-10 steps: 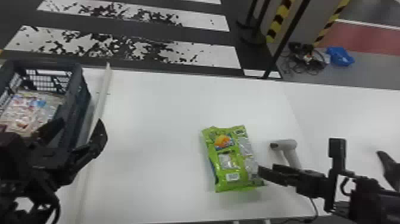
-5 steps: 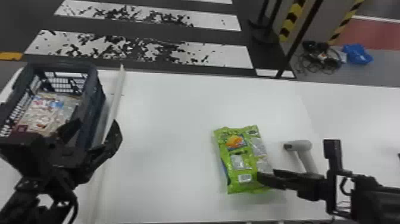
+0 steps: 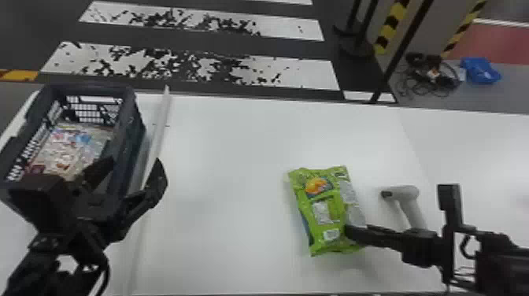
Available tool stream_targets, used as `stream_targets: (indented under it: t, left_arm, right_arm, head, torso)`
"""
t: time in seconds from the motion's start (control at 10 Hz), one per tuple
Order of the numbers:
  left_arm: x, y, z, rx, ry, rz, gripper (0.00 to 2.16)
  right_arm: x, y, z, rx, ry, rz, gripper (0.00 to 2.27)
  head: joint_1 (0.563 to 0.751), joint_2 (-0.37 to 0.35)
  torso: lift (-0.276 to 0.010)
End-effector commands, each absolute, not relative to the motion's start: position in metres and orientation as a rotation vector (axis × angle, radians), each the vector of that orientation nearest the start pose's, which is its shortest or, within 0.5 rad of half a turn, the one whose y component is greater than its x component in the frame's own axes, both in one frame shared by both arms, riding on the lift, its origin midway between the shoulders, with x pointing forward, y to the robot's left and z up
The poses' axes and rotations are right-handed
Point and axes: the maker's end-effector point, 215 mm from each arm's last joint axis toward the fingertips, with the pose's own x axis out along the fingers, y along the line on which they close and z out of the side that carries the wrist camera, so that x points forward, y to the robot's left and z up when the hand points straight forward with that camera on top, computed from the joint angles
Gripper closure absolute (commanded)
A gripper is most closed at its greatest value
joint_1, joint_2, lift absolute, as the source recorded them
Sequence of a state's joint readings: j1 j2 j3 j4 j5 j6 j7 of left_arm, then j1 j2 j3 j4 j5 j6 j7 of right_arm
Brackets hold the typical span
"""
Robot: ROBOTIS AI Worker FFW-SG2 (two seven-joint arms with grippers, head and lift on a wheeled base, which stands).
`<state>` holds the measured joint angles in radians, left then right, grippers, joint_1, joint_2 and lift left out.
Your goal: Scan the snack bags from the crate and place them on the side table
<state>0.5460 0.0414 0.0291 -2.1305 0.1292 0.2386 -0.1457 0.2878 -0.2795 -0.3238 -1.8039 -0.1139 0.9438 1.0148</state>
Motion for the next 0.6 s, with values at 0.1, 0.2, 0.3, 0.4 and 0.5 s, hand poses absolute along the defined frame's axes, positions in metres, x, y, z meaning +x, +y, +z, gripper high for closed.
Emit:
stream_targets:
  t: [0.1,0.2,0.3,0.4,0.5]
  left_arm:
    - [0.427,0.208,-0.379,-0.096,0.218,-0.154,0.09]
    - [0.426,0.208,-0.378,-0.096,0.216,-0.153,0.09]
    - [0.426,0.208,-0.379,-0.096,0.218,-0.153,0.09]
    - [0.427,0.207,-0.377,-0.096,0.215,-0.154,0.09]
    - [0.426,0.206,-0.378,-0.097,0.216,-0.157,0.09]
  right_arm:
    - [0.362,-0.311,-0.474,0.463,0.767,0.593,2.25]
    - [0.367,-0.324,-0.458,0.517,0.715,0.576,2.25]
    - [0.373,-0.344,-0.440,0.552,0.646,0.541,2.25]
    - [0.386,-0.369,-0.416,0.553,0.533,0.498,2.25]
    - [0.393,-0.400,-0.403,0.557,0.475,0.415,2.25]
  head:
    - [0.695,-0.122]
    - [0.695,-0.133]
    - [0.695,-0.151]
    - [0.695,-0.177]
    - [0.695,-0.190]
  torso:
    - [-0.095]
    - [-0.095]
    - [-0.095]
    - [-0.095]
    - [-0.095]
